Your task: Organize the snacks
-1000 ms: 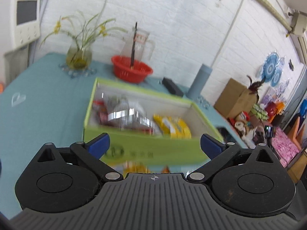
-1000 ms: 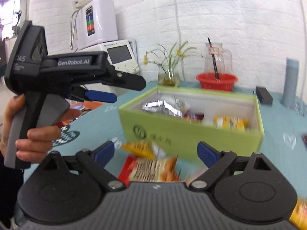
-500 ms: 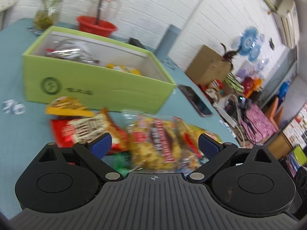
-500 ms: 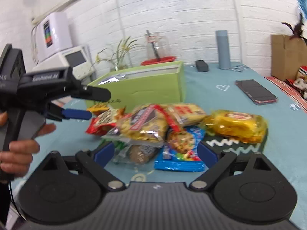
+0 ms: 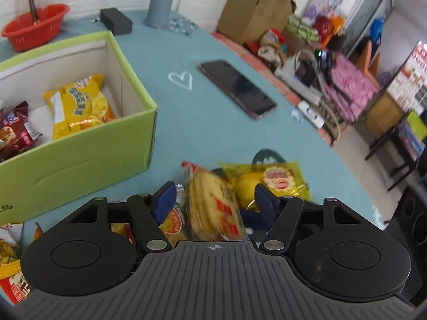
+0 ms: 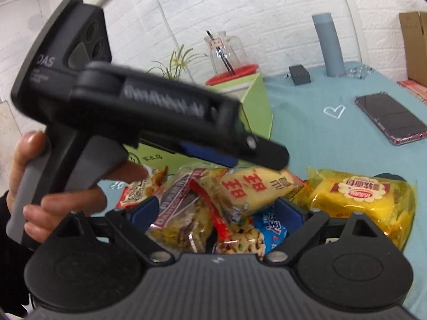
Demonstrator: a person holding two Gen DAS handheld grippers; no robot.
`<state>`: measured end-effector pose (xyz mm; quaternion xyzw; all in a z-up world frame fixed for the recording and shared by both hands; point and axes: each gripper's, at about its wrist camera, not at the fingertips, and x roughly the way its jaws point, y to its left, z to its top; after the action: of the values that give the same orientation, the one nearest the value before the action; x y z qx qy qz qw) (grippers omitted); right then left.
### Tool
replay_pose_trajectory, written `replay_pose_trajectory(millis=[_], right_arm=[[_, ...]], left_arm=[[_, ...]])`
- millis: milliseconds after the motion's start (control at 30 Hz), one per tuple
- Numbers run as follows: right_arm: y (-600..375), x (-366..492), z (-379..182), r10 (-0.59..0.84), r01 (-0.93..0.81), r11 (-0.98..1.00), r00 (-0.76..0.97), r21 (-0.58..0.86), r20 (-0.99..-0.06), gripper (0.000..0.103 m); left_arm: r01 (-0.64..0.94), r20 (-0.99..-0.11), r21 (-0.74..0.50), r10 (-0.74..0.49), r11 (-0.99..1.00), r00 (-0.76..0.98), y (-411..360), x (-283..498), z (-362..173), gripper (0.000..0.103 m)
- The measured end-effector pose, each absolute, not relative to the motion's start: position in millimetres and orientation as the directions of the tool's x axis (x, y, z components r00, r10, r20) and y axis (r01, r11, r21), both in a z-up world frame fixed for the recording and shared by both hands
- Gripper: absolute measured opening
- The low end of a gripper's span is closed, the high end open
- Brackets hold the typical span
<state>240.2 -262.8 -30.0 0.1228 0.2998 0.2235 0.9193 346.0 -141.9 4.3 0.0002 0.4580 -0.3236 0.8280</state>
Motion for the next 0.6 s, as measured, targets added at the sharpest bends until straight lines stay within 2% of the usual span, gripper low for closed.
replay_pose_trajectory(millis=[67, 100, 133, 233, 333, 400, 600], right_arm=[[-264.3, 241.2, -29.7, 0.483, -0.339, 0.871, 0.723, 0.355, -0.495, 0.092], [-265.7, 238.4, -28.4, 0.492, -0.349, 0.866, 0.724, 0.359, -0.484, 0.092], [-267.4, 234.0, -27.5, 0.496, -0.355, 0.863, 0.727, 0.358, -0.475, 0.093], [-270.2, 223.5, -30.5, 0.466, -0.346, 0.883, 0.725, 0.317, -0.507, 0.093], [-275.0, 208.7, -38.9, 0.416, -0.315, 0.909, 0.734, 0.274, -0.537, 0.093], [-276.3, 204.8, -44.4, 0.418, -0.301, 0.908, 0.717, 0.293, -0.558, 0.093], [-256.7, 206.2, -46.8, 0.429, -0.336, 0.903, 0.703, 0.267, -0.568, 0.093]], left_arm=[[0.532, -0.75, -0.313, -0.548, 0.787, 0.369, -139.8, 342.0, 3.1, 0.037], [0.548, -0.737, -0.342, -0.58, 0.763, 0.347, -139.2, 336.5, 3.3, 0.038], [0.568, -0.728, -0.342, -0.593, 0.749, 0.344, -140.5, 328.9, 4.2, 0.044], [0.603, -0.73, -0.323, -0.597, 0.729, 0.331, -150.3, 310.9, -0.4, 0.049], [0.603, -0.728, -0.34, -0.609, 0.721, 0.317, -153.1, 298.0, -11.8, 0.049], [0.596, -0.715, -0.295, -0.586, 0.747, 0.381, -148.3, 287.7, -13.0, 0.05], [0.523, -0.697, -0.272, -0.54, 0.808, 0.472, -108.6, 279.9, -15.2, 0.049]])
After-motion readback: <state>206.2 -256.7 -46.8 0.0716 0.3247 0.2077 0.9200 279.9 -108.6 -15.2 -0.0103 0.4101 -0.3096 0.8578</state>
